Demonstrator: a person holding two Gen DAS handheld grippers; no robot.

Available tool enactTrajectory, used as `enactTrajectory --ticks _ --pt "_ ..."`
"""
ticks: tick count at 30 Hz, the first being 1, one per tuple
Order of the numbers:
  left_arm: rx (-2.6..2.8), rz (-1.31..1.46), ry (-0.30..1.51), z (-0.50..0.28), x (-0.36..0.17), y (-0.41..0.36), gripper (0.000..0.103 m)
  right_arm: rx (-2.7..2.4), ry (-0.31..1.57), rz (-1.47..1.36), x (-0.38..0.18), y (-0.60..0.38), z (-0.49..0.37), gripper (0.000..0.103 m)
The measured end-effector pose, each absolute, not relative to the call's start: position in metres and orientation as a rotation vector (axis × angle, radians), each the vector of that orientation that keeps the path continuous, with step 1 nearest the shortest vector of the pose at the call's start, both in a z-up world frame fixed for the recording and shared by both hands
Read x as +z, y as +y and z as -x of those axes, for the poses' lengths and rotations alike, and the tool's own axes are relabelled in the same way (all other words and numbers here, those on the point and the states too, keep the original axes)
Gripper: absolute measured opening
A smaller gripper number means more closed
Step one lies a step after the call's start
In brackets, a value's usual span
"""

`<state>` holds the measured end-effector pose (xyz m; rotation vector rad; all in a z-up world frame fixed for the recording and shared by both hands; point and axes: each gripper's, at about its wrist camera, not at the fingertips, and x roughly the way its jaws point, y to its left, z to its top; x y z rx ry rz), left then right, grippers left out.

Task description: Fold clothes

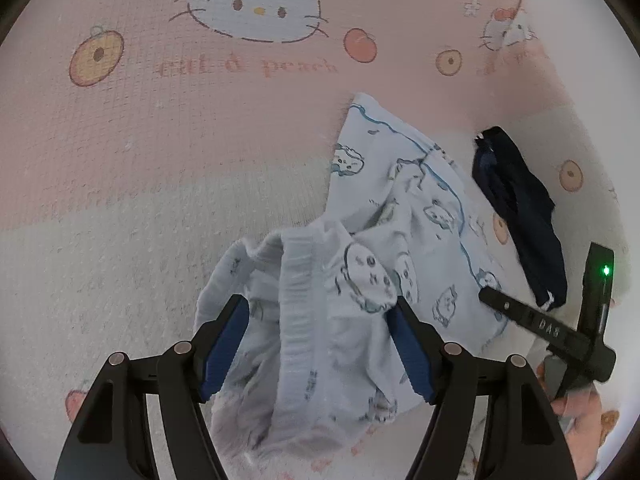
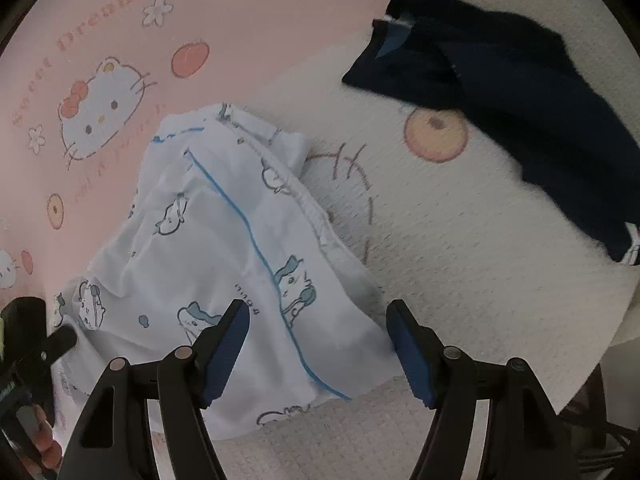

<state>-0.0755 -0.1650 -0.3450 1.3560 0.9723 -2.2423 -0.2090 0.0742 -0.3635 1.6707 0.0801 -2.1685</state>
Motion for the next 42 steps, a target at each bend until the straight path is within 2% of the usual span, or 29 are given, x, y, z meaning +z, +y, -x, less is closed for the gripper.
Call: enactTrajectory --ticks 4,6,8,11,13,14,18,21,27,34,42 --pt "-2.242 -1.332 0.911 0.082 -0.349 -0.165 0.067 -2.169 0.141 -1.666 -0.367 0.067 0.208 0.071" --pt "-2.250 -1.332 0.837 0.085 -0.350 -0.162 0.050 -2.170 0.154 -1.652 -0.368 0.064 0.208 0.071" --pt "-2.250 -1.360 0.798 0.087 -0.353 -0.157 0.026 -2.177 0.163 -1.649 -0.369 0.062 0.207 0.071" --pt "-2.232 -1.377 0.734 0.087 -0.354 -0.151 0.018 -2.175 0.181 -1.629 -0.368 0.060 0.202 0.069" --pt "-2.225 -1.353 0.686 0.083 -0.350 -0.148 0.017 -2.162 0.180 -1.616 -0.367 0.058 0.198 0.038" --pt "-2.222 -1.343 0.666 0.082 -0.348 -0.147 0.017 -2.160 0.192 -1.613 -0.367 0.057 0.197 0.012" --pt "-2.204 -1.323 0.616 0.070 -0.340 -0.151 0.017 -2.087 0.126 -1.618 -0.368 0.055 0.190 0.009" --pt "-2.173 -1.299 0.730 0.052 -0.339 -0.166 0.016 -2.018 0.062 -1.609 -0.366 0.050 0.183 0.009" --pt "-2.143 -1.245 0.710 0.019 -0.326 -0.175 0.016 -1.865 0.010 -1.623 -0.370 0.021 0.160 0.009" --pt "-2.080 -1.198 0.788 -0.036 -0.315 -0.187 0.016 -1.776 0.079 -1.600 -0.371 -0.013 0.121 0.009" --pt "-1.936 -1.154 0.881 -0.104 -0.332 -0.187 0.016 -1.702 0.161 -1.543 -0.367 -0.035 0.080 0.009"
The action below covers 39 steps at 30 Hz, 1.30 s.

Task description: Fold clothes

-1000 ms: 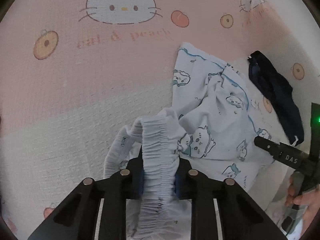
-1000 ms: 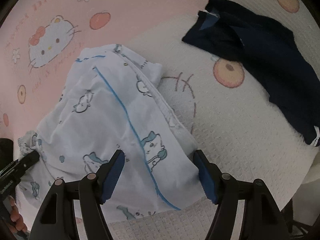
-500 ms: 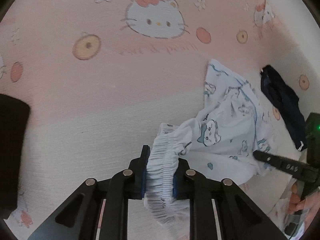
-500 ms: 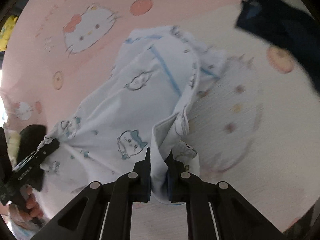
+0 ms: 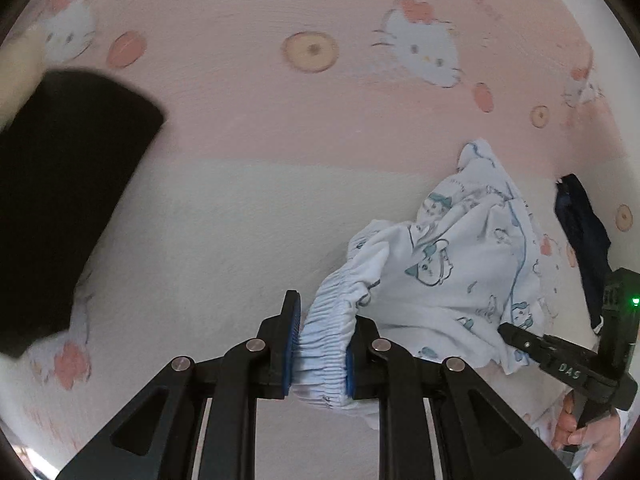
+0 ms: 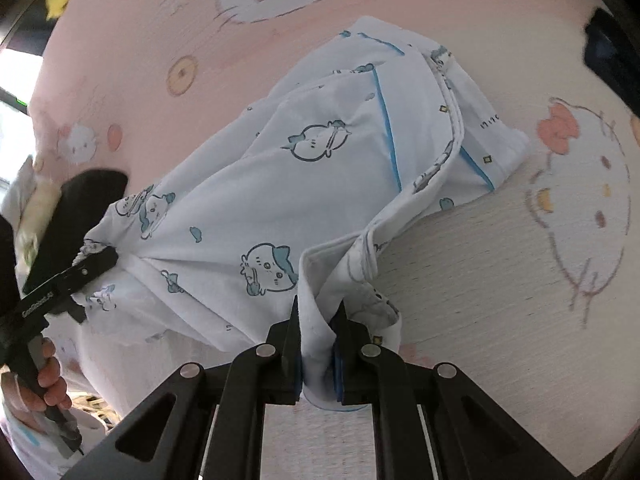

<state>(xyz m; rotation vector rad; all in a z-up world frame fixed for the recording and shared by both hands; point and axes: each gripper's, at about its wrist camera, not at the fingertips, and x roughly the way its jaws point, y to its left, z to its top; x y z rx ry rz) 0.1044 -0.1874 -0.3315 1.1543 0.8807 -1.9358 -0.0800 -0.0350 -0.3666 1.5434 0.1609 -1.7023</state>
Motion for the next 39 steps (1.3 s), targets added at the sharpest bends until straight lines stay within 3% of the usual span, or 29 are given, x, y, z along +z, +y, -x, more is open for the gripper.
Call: enactTrajectory --ticks 6,13,14,15,17,19,20,28,34,39 --pt "-1.904 -1.103 0.782 -0.142 -0.323 -0.163 0.016 -1.660 0.155 -1.528 -0.364 -0.045 0.049 0.009" --pt "-1.940 -0.942 1.096 -0.188 -0.327 -0.157 0.017 -1.777 0.139 -1.489 -0.356 -0.033 0.038 0.012" --pt "-1.941 -0.932 1.139 -0.190 -0.325 -0.159 0.019 -1.800 0.141 -1.485 -0.354 -0.028 0.039 0.027" --pt "-1.942 -0.919 1.177 -0.192 -0.323 -0.161 0.021 -1.830 0.123 -1.469 -0.349 -0.022 0.041 0.049" --pt "-1.951 -0.870 1.216 -0.198 -0.315 -0.162 0.041 -1.874 0.061 -1.436 -0.339 -0.009 0.044 0.061" --pt "-1.976 -0.814 1.195 -0.205 -0.306 -0.157 0.060 -1.891 -0.026 -1.428 -0.329 0.006 0.045 0.061" --pt "-1.988 -0.791 1.184 -0.208 -0.302 -0.155 0.064 -1.895 -0.061 -1.421 -0.324 0.011 0.042 0.062" --pt "-2.011 -0.816 1.126 -0.216 -0.308 -0.147 0.064 -1.944 0.045 -1.352 -0.303 0.037 0.019 0.065" --pt "-2.020 -0.887 1.115 -0.211 -0.327 -0.135 0.064 -1.918 0.170 -1.356 -0.323 0.017 0.016 0.065" --pt "-2.073 -0.974 0.971 -0.195 -0.335 -0.118 0.064 -1.905 0.307 -1.364 -0.338 0.006 0.009 0.065"
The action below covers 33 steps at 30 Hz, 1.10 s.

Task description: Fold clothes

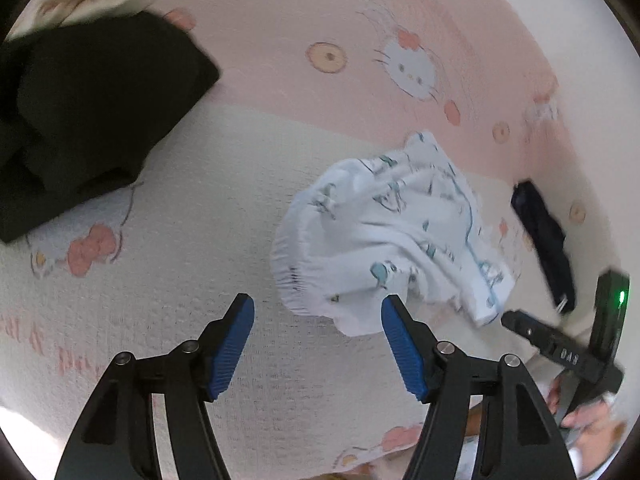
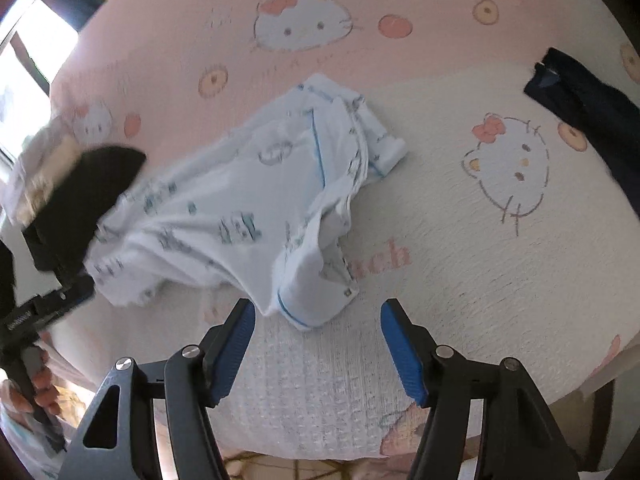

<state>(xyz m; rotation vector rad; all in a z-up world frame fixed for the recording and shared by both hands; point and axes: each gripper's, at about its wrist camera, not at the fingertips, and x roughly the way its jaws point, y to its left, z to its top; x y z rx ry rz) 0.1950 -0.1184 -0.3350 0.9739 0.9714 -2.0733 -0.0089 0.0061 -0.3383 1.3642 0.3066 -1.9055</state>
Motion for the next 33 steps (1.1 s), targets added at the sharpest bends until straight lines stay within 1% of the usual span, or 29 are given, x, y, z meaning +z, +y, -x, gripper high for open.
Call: enactTrajectory --ticks 6,16,17,18,19,20,21,22,23,26,29,33 --pt "-2.135 -1.051 0.862 -0.177 -0.344 -0.107 0.064 -1.917 0.380 -1.358 -0.350 -0.004 0.008 0.065" --pt "-2.068 -1.102 0.892 -0.170 -0.363 -0.119 0.064 -1.948 0.533 -1.324 -0.363 -0.016 0.006 0.064" --pt "-2.060 -1.106 0.894 -0.170 -0.365 -0.120 0.063 -1.939 0.528 -1.330 -0.364 -0.016 0.007 0.062" --pt "-2.050 -1.113 0.881 -0.170 -0.366 -0.121 0.062 -1.934 0.528 -1.330 -0.365 -0.017 0.007 0.052" --pt "-2.048 -1.119 0.868 -0.170 -0.366 -0.120 0.050 -1.934 0.533 -1.318 -0.364 -0.018 0.007 0.045" --pt "-2.046 -1.124 0.855 -0.170 -0.365 -0.120 0.038 -1.936 0.540 -1.302 -0.362 -0.020 0.007 0.033" --pt "-2.043 -1.130 0.842 -0.169 -0.365 -0.120 0.034 -1.937 0.549 -1.285 -0.360 -0.021 0.006 0.019" --pt "-2.040 -1.135 0.824 -0.169 -0.364 -0.120 0.028 -1.941 0.559 -1.272 -0.358 -0.022 0.005 0.014" --pt "-2.033 -1.138 0.790 -0.168 -0.361 -0.120 0.023 -1.956 0.571 -1.256 -0.356 -0.023 0.004 0.012" --pt "-2.021 -1.142 0.693 -0.167 -0.350 -0.121 0.022 -2.028 0.584 -1.209 -0.344 -0.019 0.009 0.010" --pt "-2.043 -1.124 0.616 -0.169 -0.333 -0.125 0.022 -2.070 0.452 -1.240 -0.332 -0.004 0.028 0.009" --pt "-2.047 -1.116 0.523 -0.170 -0.318 -0.127 0.022 -2.086 0.359 -1.307 -0.326 0.014 0.045 0.006"
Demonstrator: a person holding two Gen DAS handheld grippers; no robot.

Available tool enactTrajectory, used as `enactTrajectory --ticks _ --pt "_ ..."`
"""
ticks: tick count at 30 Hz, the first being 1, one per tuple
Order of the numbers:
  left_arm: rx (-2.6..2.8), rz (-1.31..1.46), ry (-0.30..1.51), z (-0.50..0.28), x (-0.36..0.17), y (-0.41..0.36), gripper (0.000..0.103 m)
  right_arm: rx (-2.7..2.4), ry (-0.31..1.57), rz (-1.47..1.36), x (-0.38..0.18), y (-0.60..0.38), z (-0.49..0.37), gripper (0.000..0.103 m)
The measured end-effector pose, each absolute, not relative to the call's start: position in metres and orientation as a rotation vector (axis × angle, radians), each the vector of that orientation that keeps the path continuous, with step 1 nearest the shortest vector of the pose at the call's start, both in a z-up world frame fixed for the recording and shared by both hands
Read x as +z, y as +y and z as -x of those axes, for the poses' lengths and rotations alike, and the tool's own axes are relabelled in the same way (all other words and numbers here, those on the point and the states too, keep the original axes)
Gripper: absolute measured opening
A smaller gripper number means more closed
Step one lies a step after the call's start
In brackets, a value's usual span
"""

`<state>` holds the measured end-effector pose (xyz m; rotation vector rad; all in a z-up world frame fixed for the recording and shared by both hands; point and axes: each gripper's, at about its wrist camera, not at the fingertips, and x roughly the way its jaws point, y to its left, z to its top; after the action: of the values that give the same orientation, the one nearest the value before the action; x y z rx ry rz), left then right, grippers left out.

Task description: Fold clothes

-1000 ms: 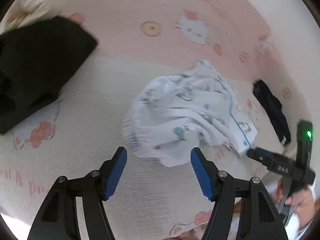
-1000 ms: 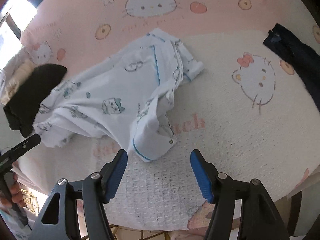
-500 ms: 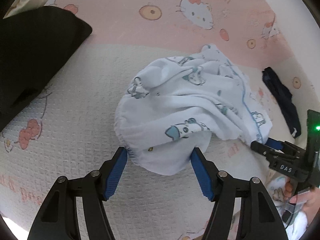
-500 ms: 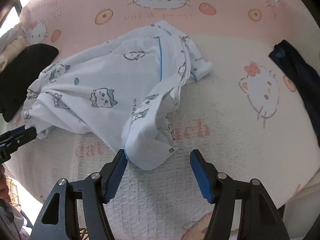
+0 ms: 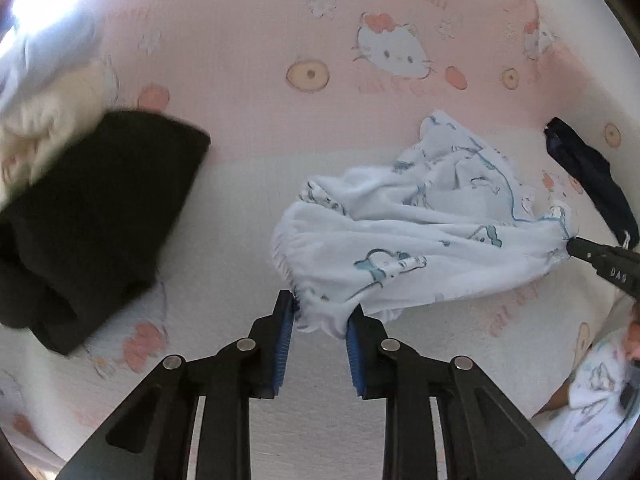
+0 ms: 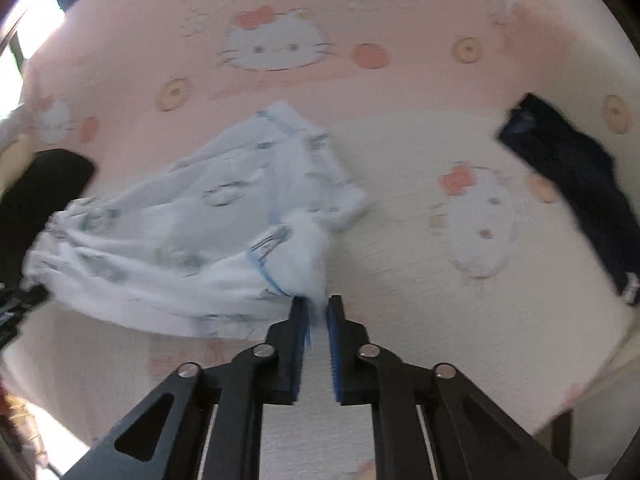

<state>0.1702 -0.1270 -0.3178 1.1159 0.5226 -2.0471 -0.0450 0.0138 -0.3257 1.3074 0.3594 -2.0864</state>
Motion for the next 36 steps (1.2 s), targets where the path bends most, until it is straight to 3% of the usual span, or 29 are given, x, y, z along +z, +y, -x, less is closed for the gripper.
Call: enactTrajectory --ticks 3,6,11,13,14,15,17,19,25,36 --pt "-2.041 -1.127 0.508 -0.171 -0.320 -0.125 0.022 -2.083 0.286 -1.362 -0.326 0.021 0.048 0.006" --pt "-2.069 -1.111 0.528 -0.175 -0.320 -0.121 0.022 -2.122 0.359 -1.342 -0.327 0.023 0.043 0.006" --pt "-2.133 -1.115 0.583 -0.184 -0.317 -0.109 0.022 -2.067 0.230 -1.403 -0.328 0.038 0.049 0.007" --pt "-2.142 -1.102 0.634 -0.184 -0.316 -0.110 0.023 -2.056 0.184 -1.403 -0.325 0.037 0.049 0.012" --pt "-2.138 -1.083 0.675 -0.188 -0.314 -0.111 0.026 -2.044 0.166 -1.404 -0.324 0.036 0.049 0.025" --pt "-2.129 -1.057 0.702 -0.191 -0.311 -0.112 0.029 -2.033 0.145 -1.397 -0.321 0.035 0.049 0.045" --pt "-2.110 -0.998 0.716 -0.197 -0.304 -0.113 0.053 -2.040 0.128 -1.357 -0.312 0.032 0.048 0.062" --pt "-2.083 -0.943 0.700 -0.202 -0.296 -0.117 0.066 -2.024 0.134 -1.316 -0.304 0.026 0.046 0.063" --pt "-2.043 -0.941 0.785 -0.206 -0.300 -0.133 0.066 -2.010 0.287 -1.288 -0.301 -0.005 0.036 0.072" --pt "-2.017 -0.967 0.958 -0.179 -0.325 -0.171 0.066 -1.938 0.411 -1.327 -0.325 -0.057 0.058 0.072"
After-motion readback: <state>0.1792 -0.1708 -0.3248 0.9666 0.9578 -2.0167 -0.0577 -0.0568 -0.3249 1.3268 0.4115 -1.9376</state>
